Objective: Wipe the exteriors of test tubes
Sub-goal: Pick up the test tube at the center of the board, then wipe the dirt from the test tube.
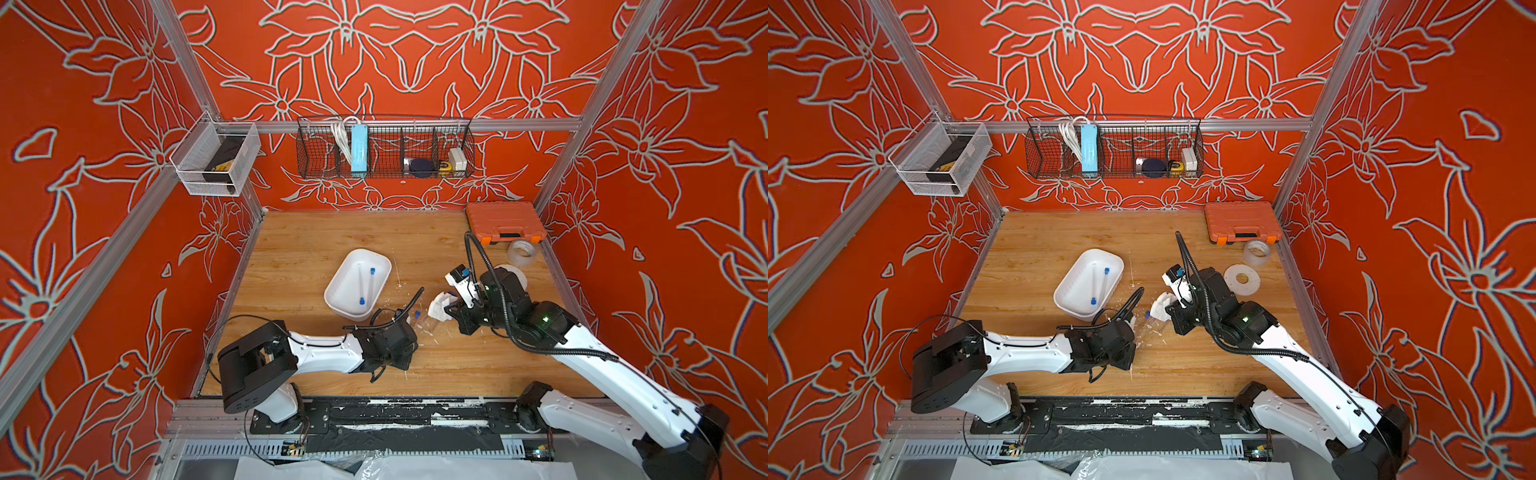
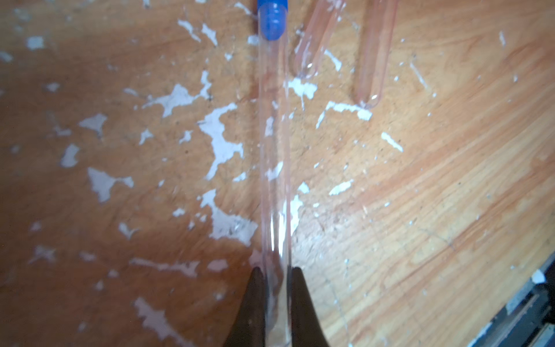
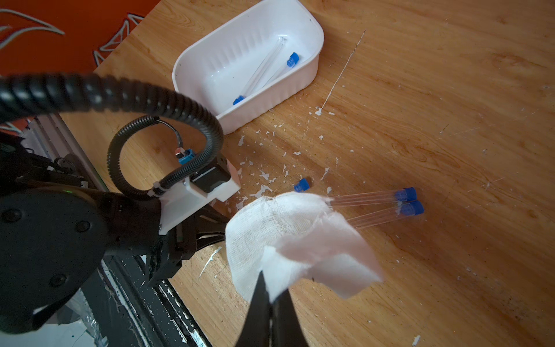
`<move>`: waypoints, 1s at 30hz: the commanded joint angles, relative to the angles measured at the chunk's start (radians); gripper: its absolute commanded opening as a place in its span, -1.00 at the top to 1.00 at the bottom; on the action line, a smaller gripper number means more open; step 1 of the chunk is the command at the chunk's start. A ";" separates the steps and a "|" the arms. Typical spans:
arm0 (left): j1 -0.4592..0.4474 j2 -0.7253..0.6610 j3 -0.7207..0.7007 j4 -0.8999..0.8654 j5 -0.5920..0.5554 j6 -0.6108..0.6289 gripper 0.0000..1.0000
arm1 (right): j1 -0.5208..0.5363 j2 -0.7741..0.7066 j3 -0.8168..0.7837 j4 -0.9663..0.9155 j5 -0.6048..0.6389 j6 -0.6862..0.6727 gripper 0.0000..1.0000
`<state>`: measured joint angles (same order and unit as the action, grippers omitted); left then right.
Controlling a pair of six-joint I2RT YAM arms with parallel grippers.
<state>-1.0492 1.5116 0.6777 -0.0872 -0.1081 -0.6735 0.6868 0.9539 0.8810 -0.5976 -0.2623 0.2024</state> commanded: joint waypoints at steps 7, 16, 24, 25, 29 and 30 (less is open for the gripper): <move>0.000 -0.198 0.088 -0.121 0.048 0.036 0.85 | 0.000 -0.014 -0.039 0.048 -0.080 0.027 1.00; 0.022 -0.258 0.092 -0.038 0.156 0.058 0.85 | 0.018 0.011 -0.054 0.115 -0.131 0.058 1.00; 0.026 -0.300 0.097 -0.003 0.167 0.060 0.85 | 0.054 0.072 -0.075 0.157 -0.132 0.074 1.00; 0.029 -0.304 0.100 -0.003 0.170 0.060 0.85 | 0.057 0.078 -0.080 0.164 -0.130 0.076 1.00; 0.035 -0.308 0.105 0.003 0.180 0.061 0.85 | 0.072 0.101 -0.083 0.182 -0.131 0.078 1.00; 0.035 -0.307 0.105 0.003 0.179 0.061 0.85 | 0.075 0.108 -0.080 0.182 -0.127 0.077 1.00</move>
<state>-1.0206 1.2175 0.7593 -0.1093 0.0586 -0.6250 0.7502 1.0519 0.8074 -0.4484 -0.3836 0.2722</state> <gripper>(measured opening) 0.088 0.051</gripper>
